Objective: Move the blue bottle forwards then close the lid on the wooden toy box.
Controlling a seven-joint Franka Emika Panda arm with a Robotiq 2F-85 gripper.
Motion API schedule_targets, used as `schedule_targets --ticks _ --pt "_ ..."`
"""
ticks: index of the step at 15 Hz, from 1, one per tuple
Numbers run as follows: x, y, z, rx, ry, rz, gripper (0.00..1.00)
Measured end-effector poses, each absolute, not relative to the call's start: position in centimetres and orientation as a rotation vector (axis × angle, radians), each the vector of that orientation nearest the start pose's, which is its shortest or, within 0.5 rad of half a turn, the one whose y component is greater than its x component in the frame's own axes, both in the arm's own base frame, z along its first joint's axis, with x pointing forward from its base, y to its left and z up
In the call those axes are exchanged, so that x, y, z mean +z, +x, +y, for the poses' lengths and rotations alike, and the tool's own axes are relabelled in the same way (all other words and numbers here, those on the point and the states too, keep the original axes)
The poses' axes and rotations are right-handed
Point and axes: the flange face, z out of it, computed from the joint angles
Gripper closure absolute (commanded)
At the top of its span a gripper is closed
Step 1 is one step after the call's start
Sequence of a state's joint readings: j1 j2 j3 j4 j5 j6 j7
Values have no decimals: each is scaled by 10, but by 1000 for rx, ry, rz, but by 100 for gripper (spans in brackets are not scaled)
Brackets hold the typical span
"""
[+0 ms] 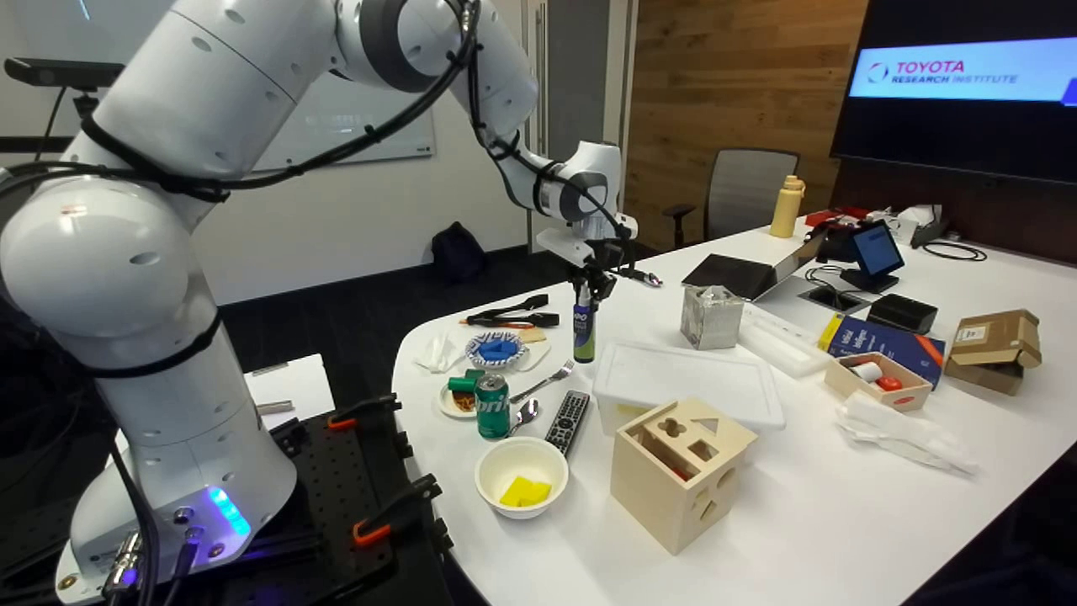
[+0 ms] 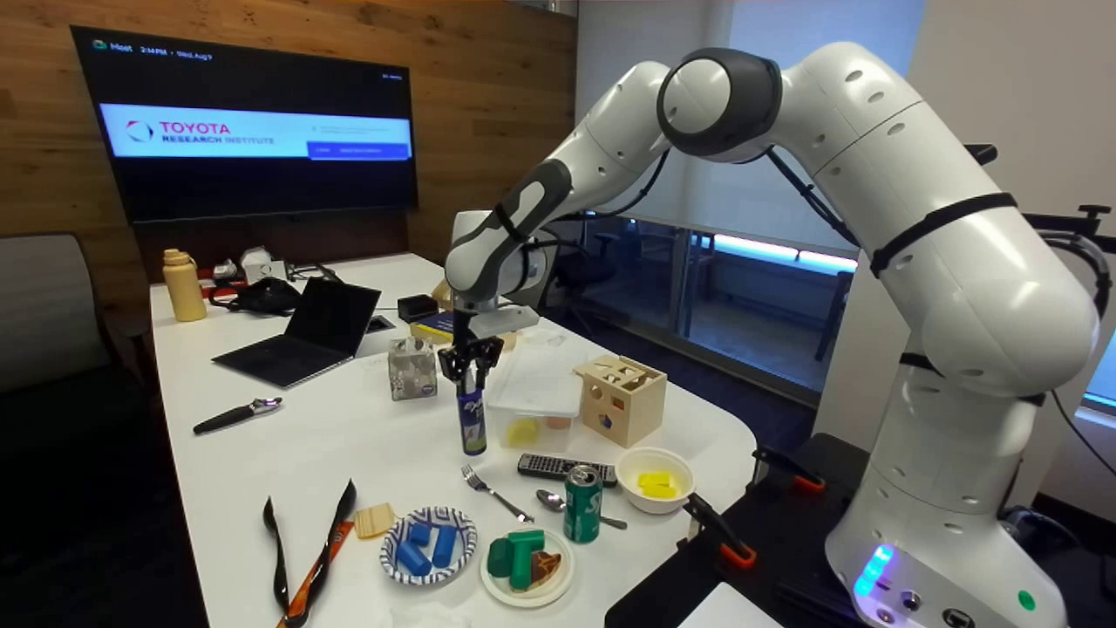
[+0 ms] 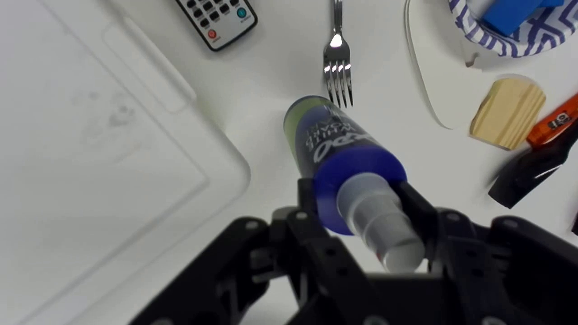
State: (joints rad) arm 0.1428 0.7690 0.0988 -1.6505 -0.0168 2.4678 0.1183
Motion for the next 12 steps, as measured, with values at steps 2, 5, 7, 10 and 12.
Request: schedule_targets --ticks 2,5,7,10,12 --pt "161 656 152 -102 -3084 -116 80" --pt "150 640 142 -127 -3098 -66 80" --pt "143 633 136 -125 -3104 -52 80" --pt "136 628 130 -107 -3108 -41 70" --pt "135 627 129 -103 -3108 -35 27"
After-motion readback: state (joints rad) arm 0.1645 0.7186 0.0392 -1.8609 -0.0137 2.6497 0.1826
